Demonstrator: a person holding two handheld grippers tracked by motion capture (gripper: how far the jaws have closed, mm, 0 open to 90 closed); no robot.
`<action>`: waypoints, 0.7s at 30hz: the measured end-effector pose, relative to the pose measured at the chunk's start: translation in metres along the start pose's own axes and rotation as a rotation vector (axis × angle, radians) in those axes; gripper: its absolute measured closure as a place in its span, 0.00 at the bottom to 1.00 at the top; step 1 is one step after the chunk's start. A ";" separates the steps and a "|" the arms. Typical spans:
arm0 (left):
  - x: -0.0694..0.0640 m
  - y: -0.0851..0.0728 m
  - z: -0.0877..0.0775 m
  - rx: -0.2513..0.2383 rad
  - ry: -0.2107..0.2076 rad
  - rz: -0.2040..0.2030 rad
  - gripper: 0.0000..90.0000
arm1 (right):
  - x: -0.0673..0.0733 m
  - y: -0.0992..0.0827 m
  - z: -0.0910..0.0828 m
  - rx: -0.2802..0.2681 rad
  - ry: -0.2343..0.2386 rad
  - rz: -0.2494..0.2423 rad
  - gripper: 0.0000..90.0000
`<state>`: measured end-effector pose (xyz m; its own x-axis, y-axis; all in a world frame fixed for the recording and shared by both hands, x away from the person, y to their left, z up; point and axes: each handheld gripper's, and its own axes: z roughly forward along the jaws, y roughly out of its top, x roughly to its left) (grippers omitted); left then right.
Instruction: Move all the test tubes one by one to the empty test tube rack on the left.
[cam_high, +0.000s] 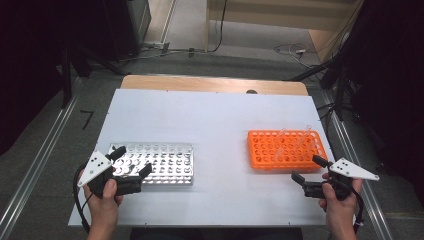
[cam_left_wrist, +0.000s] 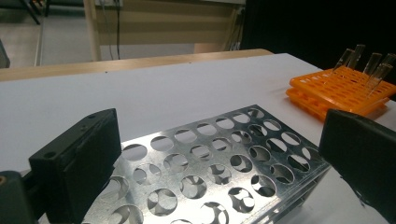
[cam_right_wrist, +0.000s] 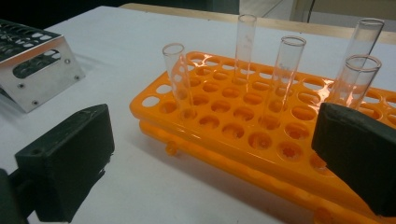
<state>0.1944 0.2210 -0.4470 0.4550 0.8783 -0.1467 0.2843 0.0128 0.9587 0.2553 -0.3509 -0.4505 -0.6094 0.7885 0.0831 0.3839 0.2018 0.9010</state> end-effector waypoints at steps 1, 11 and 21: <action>-0.001 0.000 0.001 -0.001 -0.004 0.001 0.00 | 0.000 0.000 0.000 0.000 0.000 0.000 0.00; -0.007 0.000 0.007 0.016 -0.024 0.014 0.00 | 0.003 0.005 0.007 0.008 0.055 0.016 0.03; -0.012 0.001 0.010 0.023 -0.032 0.020 0.00 | 0.013 0.015 0.034 0.064 0.094 0.030 0.18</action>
<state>0.1980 0.2060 -0.4472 0.4877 0.8624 -0.1361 0.2938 -0.0153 0.9557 0.2763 -0.3178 -0.4504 -0.6580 0.7375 0.1521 0.4446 0.2175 0.8689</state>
